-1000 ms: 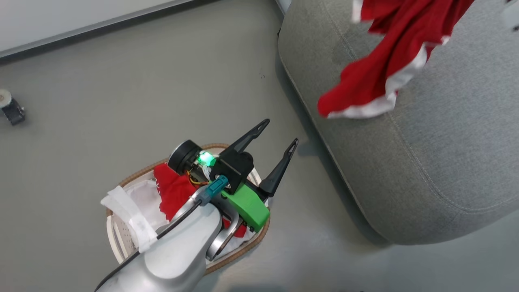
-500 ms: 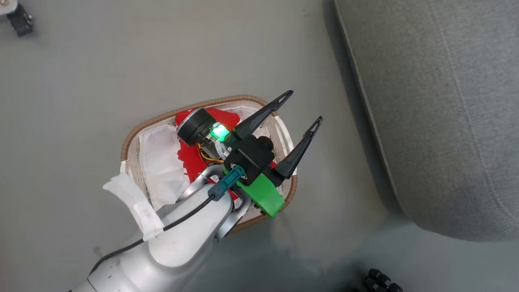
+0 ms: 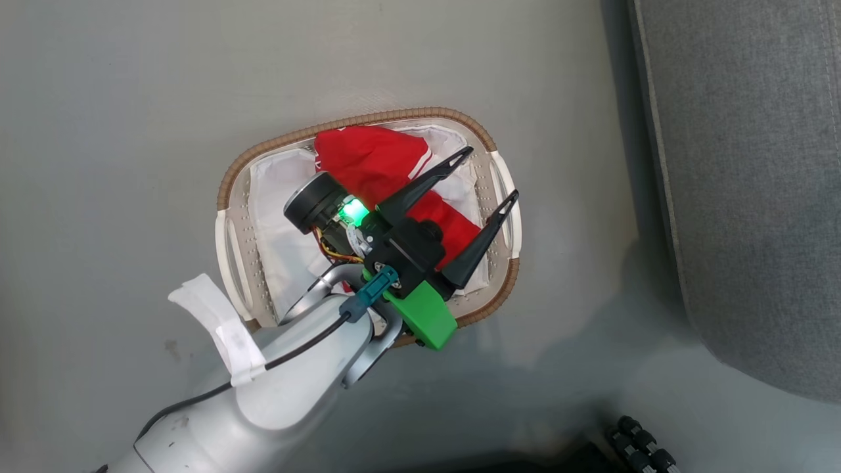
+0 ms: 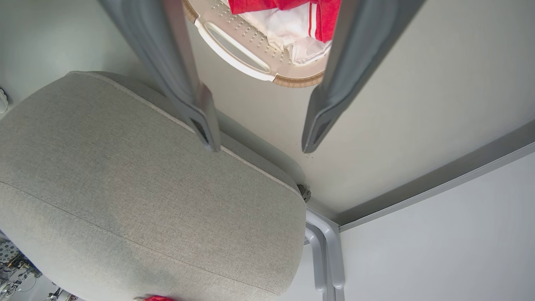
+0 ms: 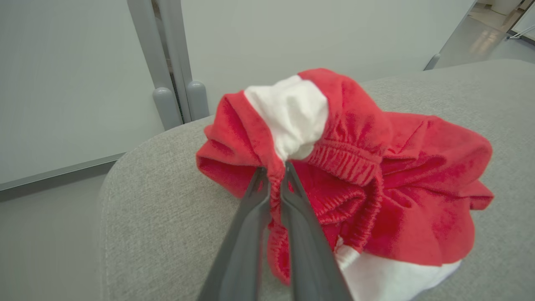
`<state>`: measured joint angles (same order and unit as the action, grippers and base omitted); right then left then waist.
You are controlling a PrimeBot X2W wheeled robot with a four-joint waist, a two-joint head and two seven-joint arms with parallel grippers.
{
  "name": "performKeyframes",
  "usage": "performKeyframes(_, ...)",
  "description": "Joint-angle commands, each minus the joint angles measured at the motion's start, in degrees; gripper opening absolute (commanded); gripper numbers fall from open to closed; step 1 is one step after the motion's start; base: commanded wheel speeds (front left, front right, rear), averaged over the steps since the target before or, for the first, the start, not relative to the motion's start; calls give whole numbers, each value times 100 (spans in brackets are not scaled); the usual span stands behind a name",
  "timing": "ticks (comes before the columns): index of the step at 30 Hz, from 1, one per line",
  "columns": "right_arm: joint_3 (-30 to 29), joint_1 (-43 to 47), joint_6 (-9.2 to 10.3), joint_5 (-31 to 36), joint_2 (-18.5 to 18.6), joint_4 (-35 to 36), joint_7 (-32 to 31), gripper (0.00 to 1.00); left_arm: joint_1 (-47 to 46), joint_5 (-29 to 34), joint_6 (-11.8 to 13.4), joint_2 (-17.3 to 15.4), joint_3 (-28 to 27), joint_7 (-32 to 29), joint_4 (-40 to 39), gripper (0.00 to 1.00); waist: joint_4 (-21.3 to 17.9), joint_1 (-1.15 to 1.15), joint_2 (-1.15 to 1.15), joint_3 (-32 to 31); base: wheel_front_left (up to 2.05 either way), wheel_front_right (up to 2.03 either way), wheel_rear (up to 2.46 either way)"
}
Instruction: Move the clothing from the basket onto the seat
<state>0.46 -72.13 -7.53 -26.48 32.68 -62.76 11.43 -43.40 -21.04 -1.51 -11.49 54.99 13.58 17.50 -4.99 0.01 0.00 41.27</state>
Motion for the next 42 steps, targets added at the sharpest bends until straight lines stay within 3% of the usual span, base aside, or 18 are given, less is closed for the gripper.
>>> performKeyframes(1,-6,109,8,23,-67,-86,68,0,-12,-1,20,-44,-14,-9,25,100,-2,-1,0,-4,0,0,0)
performKeyframes(5,11,168,8,83,-335,-292,189,4,21,-46,78,-108,-52,-16,37,100,-92,-1,0,-62,0,0,0)
performKeyframes(7,-72,194,8,-34,-512,-365,240,47,55,-70,134,-152,-84,-10,49,100,-159,-1,0,-118,0,0,0)
performKeyframes(8,-73,238,8,-66,-601,-376,260,82,85,-94,163,-177,-111,0,59,100,-195,-1,0,-172,0,0,0)
performKeyframes(9,-50,279,8,-66,-632,-378,275,100,106,-114,180,-186,-133,10,60,100,-216,-1,0,-212,0,0,0)
performKeyframes(15,230,756,8,-97,-825,-98,369,100,334,-221,354,-313,-288,77,83,100,-335,-1,0,-733,0,0,0)
performKeyframes(26,700,1452,8,69,-729,594,380,100,905,-564,562,-330,-832,160,104,100,-298,-1,0,-1847,0,0,0)
performKeyframes(33,588,1818,8,424,-966,1053,377,100,1564,-638,707,-298,-1631,156,-58,100,-54,-1,0,-2601,0,0,0)
performKeyframes(42,385,2868,8,720,-1619,1886,376,100,2783,-534,840,-237,-2964,157,-339,100,277,-1,0,-3316,0,0,0)
